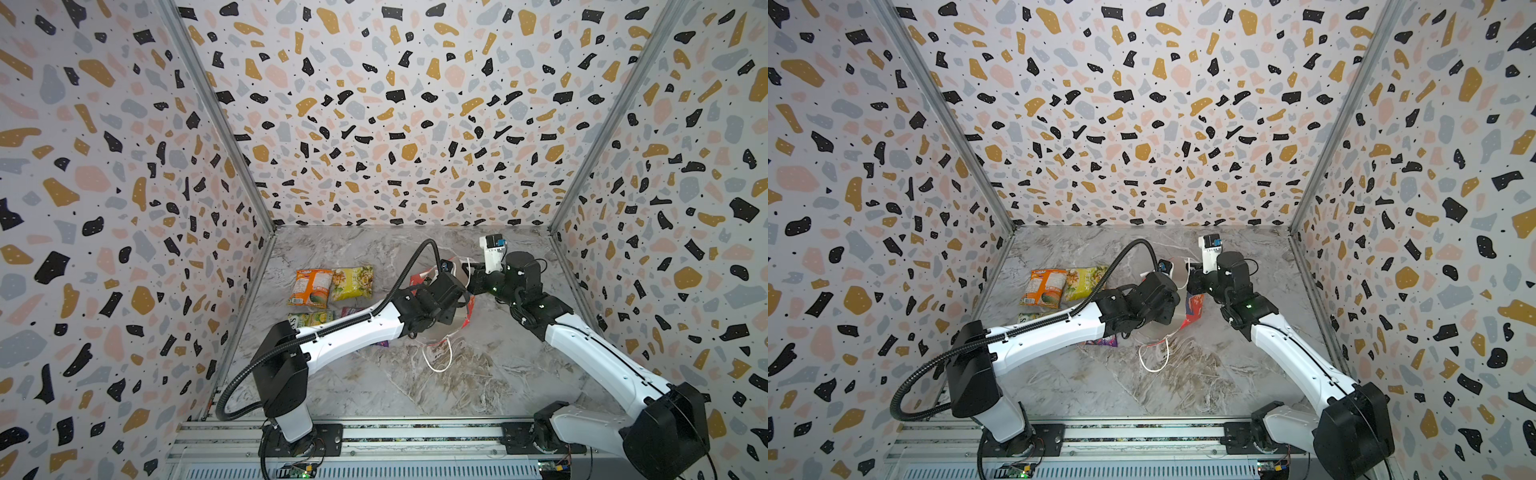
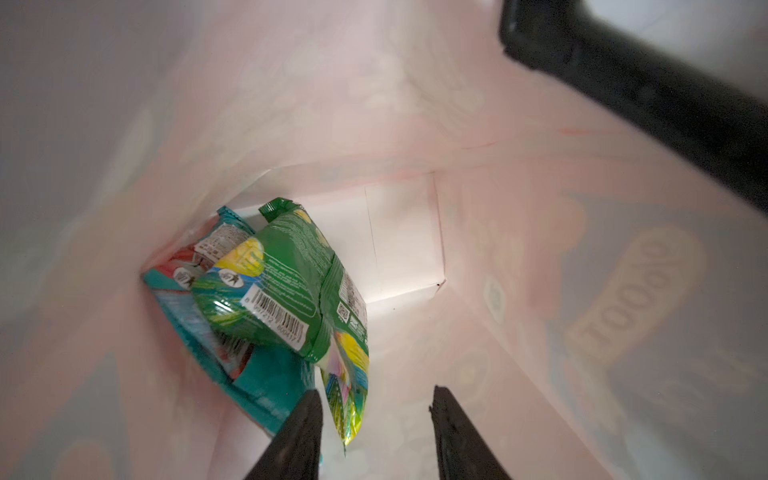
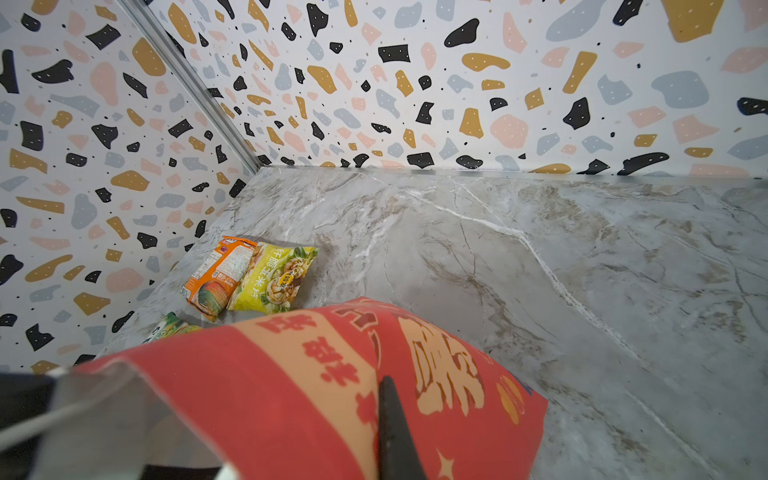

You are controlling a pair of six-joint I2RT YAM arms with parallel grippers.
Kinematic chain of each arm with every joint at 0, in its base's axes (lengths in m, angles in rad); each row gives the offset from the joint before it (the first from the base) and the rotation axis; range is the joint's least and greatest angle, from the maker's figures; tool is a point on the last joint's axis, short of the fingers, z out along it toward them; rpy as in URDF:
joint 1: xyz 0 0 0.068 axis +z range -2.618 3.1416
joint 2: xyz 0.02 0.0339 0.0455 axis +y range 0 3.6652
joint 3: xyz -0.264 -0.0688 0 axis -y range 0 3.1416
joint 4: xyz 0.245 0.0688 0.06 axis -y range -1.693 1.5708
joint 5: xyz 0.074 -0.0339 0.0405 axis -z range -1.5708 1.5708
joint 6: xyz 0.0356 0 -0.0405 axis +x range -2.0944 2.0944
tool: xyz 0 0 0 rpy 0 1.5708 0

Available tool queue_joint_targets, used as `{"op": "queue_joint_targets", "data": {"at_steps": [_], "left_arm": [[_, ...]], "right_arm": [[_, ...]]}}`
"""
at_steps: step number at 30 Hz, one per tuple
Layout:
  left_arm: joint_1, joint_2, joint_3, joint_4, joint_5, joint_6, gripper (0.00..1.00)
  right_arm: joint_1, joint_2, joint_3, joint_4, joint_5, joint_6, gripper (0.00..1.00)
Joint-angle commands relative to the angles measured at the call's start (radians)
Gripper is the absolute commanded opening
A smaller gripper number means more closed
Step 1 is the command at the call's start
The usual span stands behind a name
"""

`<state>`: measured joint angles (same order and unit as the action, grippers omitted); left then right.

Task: Take the snacks out of the paper bag
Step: 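Lower the left gripper into the bag onto the green packet, then close the left gripper on the green packet inside the bag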

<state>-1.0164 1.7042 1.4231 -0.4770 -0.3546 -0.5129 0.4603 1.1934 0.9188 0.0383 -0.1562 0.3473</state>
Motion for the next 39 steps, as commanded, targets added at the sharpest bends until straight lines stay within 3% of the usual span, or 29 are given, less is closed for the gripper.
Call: {"op": "queue_joint_targets", "data": {"at_steps": [1, 10, 19, 29, 36, 39], "left_arm": [[0.004, 0.010, 0.010, -0.016, -0.047, -0.015, 0.45], [0.015, 0.058, 0.001, -0.009, -0.081, -0.019, 0.51], [0.035, 0.101, -0.026, 0.041, -0.081, -0.007, 0.47], [0.066, 0.130, -0.067, 0.116, -0.106, 0.035, 0.29], [0.077, 0.138, -0.068, 0.154, -0.106, 0.067, 0.01], [0.077, 0.119, -0.070, 0.159, -0.105, 0.079, 0.00]], "right_arm": [[0.003, -0.056, 0.008, 0.091, 0.001, 0.015, 0.00], [0.001, -0.052, 0.004, 0.100, -0.017, 0.022, 0.00], [0.001, -0.061, 0.002, 0.105, -0.032, 0.029, 0.00], [0.001, -0.064, -0.004, 0.110, -0.041, 0.033, 0.00], [0.001, -0.067, -0.003, 0.108, -0.039, 0.035, 0.00], [0.000, -0.072, -0.009, 0.111, -0.034, 0.035, 0.00]]}}
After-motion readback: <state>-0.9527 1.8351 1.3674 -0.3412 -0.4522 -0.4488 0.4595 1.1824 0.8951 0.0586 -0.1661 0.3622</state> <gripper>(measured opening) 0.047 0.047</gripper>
